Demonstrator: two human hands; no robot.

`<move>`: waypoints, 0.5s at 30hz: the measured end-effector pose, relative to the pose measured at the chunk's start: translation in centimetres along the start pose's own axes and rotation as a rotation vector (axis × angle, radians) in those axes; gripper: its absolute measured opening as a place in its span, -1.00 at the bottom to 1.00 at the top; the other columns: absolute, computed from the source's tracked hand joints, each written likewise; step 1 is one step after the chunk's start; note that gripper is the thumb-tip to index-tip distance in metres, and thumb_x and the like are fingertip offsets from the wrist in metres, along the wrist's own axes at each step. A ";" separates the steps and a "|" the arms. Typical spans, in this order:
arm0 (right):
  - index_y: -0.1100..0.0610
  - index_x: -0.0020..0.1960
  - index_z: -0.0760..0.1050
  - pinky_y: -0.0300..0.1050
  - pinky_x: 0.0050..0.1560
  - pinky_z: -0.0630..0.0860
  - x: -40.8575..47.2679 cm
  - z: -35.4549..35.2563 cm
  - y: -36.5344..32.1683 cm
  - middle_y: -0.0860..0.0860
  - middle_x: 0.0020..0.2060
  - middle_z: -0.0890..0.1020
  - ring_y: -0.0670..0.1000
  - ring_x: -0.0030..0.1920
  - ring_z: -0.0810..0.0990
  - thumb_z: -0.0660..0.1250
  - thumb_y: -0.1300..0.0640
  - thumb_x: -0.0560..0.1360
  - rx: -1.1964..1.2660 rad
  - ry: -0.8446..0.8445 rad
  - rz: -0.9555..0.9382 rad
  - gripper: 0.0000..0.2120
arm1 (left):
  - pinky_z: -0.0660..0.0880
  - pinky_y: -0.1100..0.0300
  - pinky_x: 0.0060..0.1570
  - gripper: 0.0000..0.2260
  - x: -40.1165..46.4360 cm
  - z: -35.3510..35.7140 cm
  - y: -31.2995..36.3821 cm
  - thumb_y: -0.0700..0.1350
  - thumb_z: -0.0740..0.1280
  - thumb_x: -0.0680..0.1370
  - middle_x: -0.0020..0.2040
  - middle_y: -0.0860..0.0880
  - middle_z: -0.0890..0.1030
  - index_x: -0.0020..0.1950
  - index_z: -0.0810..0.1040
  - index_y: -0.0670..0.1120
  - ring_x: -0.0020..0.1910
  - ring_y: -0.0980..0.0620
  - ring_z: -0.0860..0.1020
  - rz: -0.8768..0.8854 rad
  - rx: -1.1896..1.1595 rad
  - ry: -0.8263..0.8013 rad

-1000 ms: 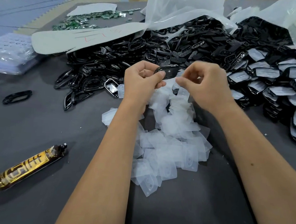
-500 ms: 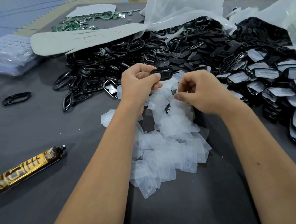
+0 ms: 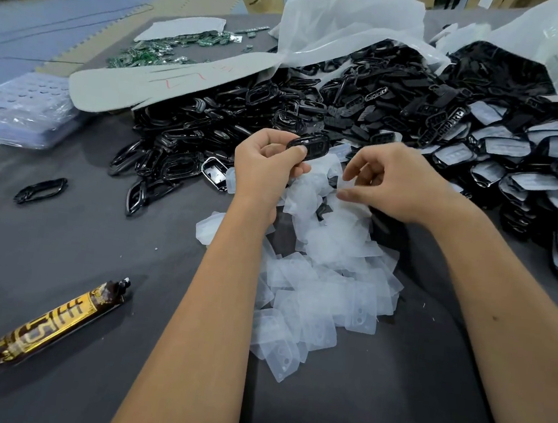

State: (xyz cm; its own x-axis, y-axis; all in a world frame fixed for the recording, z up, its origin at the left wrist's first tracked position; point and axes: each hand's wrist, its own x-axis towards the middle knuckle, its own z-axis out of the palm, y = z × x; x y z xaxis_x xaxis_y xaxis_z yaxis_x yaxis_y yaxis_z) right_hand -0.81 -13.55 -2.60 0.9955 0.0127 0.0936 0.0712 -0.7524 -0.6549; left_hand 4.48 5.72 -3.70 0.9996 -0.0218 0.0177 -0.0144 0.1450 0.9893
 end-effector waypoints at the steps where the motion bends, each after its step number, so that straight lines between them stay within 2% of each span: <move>1: -0.04 -0.10 0.65 -0.22 -0.14 0.55 0.0 -0.1 0.0 -0.08 -0.27 0.68 -0.19 -0.29 0.60 0.66 -0.01 0.38 -0.036 -0.031 0.012 -0.79 | 0.52 0.30 -0.37 -0.85 0.0 0.0 0.0 -0.40 0.43 0.52 -0.35 -0.08 0.59 -0.06 0.60 -0.16 -0.42 0.07 0.61 -0.001 0.000 0.000; 4: -0.02 -0.14 0.70 -0.10 -0.08 0.63 0.0 -0.5 0.0 -0.05 -0.27 0.71 -0.14 -0.25 0.64 0.64 0.10 0.42 0.015 -0.090 0.019 -0.88 | 0.52 0.29 -0.37 -0.85 0.0 0.1 0.1 -0.40 0.43 0.52 -0.34 -0.08 0.58 -0.06 0.60 -0.16 -0.42 0.08 0.61 -0.002 -0.001 0.001; 8: 0.05 -0.09 0.66 -0.27 -0.24 0.46 0.2 -0.1 0.0 -0.15 -0.36 0.65 -0.24 -0.38 0.56 0.47 0.17 0.58 0.061 0.000 -0.023 -0.93 | 0.52 0.27 -0.37 -0.86 0.1 0.1 0.0 -0.39 0.43 0.52 -0.34 -0.09 0.59 -0.05 0.60 -0.17 -0.42 0.07 0.61 -0.004 -0.011 0.010; 10: 0.11 -0.05 0.58 -0.32 -0.30 0.46 0.3 0.2 -0.5 -0.07 -0.28 0.67 -0.14 -0.32 0.59 0.36 0.21 0.64 0.150 0.022 -0.033 -0.90 | 0.53 0.27 -0.36 -0.86 0.1 0.0 0.0 -0.39 0.43 0.52 -0.32 -0.10 0.59 -0.05 0.60 -0.16 -0.42 0.06 0.62 -0.011 -0.020 0.017; 12: 0.15 -0.04 0.52 -0.29 -0.30 0.50 0.3 0.5 -1.1 0.01 -0.21 0.71 -0.02 -0.27 0.62 0.29 0.25 0.67 0.205 0.037 -0.059 -0.89 | 0.54 0.27 -0.35 -0.86 0.2 0.0 0.0 -0.39 0.43 0.52 -0.34 -0.06 0.60 -0.06 0.60 -0.16 -0.41 0.05 0.62 -0.012 -0.035 0.025; 15: 0.12 -0.03 0.52 -0.25 -0.26 0.51 0.4 1.3 -1.6 0.01 -0.22 0.71 -0.01 -0.28 0.62 0.33 0.22 0.65 0.200 0.053 -0.087 -0.91 | 0.55 0.27 -0.31 -0.86 0.1 0.2 0.1 -0.38 0.43 0.52 -0.38 0.01 0.59 -0.06 0.61 -0.15 -0.40 0.05 0.63 0.007 -0.067 0.042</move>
State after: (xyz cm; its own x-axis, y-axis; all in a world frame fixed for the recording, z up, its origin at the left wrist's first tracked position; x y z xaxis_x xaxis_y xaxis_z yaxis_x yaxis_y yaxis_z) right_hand -0.48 -11.53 -2.47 0.9808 0.0335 0.1919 0.1728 -0.6045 -0.7777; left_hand 4.60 5.53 -3.56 0.9996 0.0205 0.0171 -0.0210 0.2111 0.9772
